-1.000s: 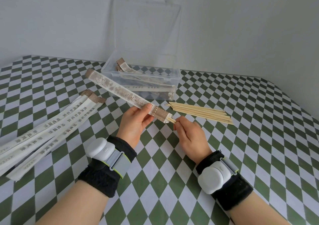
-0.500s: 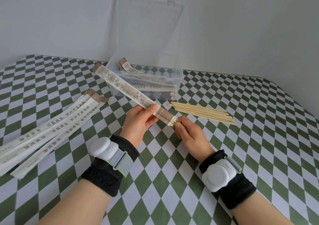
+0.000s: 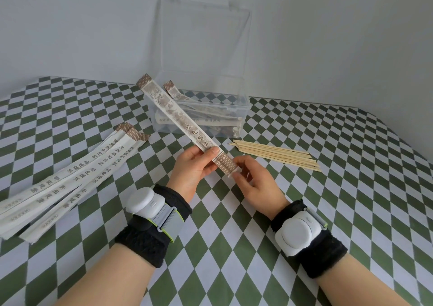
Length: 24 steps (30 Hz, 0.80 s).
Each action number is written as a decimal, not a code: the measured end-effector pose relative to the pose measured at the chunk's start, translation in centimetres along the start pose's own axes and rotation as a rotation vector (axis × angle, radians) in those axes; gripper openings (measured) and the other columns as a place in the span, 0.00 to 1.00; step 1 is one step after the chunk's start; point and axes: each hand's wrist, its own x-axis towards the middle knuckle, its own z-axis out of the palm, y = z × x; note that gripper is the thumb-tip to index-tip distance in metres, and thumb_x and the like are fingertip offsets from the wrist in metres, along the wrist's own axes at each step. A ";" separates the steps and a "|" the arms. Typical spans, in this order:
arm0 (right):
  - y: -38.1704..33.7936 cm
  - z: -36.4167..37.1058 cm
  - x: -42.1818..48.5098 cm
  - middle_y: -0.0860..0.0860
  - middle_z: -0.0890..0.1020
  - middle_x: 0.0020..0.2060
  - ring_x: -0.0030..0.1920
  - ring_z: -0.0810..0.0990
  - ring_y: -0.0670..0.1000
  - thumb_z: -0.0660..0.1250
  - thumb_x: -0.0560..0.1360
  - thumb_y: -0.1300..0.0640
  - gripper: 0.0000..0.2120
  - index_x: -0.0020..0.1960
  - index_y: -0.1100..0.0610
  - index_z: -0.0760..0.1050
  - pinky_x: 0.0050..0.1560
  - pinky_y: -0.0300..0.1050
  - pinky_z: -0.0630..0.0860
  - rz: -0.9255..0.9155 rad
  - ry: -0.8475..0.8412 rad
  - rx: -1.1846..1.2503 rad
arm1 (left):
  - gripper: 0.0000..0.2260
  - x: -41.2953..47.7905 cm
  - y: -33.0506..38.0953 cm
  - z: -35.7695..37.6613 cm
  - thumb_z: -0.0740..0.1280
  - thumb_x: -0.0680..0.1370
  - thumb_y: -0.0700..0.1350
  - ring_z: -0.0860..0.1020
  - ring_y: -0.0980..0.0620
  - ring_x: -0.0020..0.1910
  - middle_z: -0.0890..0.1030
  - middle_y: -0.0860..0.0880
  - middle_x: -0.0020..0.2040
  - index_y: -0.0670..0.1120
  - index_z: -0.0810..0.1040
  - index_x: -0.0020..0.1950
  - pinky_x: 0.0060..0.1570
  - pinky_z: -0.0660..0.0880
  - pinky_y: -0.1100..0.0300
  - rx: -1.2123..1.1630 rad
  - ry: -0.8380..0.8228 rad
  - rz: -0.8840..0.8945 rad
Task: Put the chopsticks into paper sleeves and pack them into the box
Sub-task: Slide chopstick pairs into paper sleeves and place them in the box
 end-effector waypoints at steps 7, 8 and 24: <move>-1.2 0.8 2.4 0.43 0.77 0.38 0.38 0.74 0.42 0.64 0.76 0.58 0.03 0.47 0.51 0.75 0.39 0.31 0.70 0.038 0.119 0.207 | 0.08 0.3 -0.1 -0.2 0.66 0.77 0.43 0.82 0.50 0.50 0.82 0.45 0.49 0.45 0.78 0.55 0.47 0.79 0.61 -0.010 0.050 -0.008; -1.5 0.4 3.1 0.44 0.78 0.37 0.37 0.74 0.41 0.64 0.75 0.59 0.04 0.46 0.51 0.76 0.38 0.31 0.70 0.034 0.144 0.207 | 0.08 0.4 0.0 -0.1 0.65 0.78 0.45 0.82 0.51 0.47 0.82 0.46 0.45 0.44 0.78 0.54 0.45 0.79 0.62 -0.033 0.061 -0.006; -2.2 -6.0 16.7 0.49 0.82 0.39 0.46 0.77 0.52 0.57 0.77 0.46 0.16 0.43 0.55 0.79 0.62 0.48 0.61 0.029 0.065 -0.502 | 0.17 0.9 0.3 -0.6 0.55 0.82 0.51 0.79 0.52 0.39 0.77 0.46 0.39 0.42 0.78 0.47 0.42 0.77 0.61 -0.129 0.180 -0.035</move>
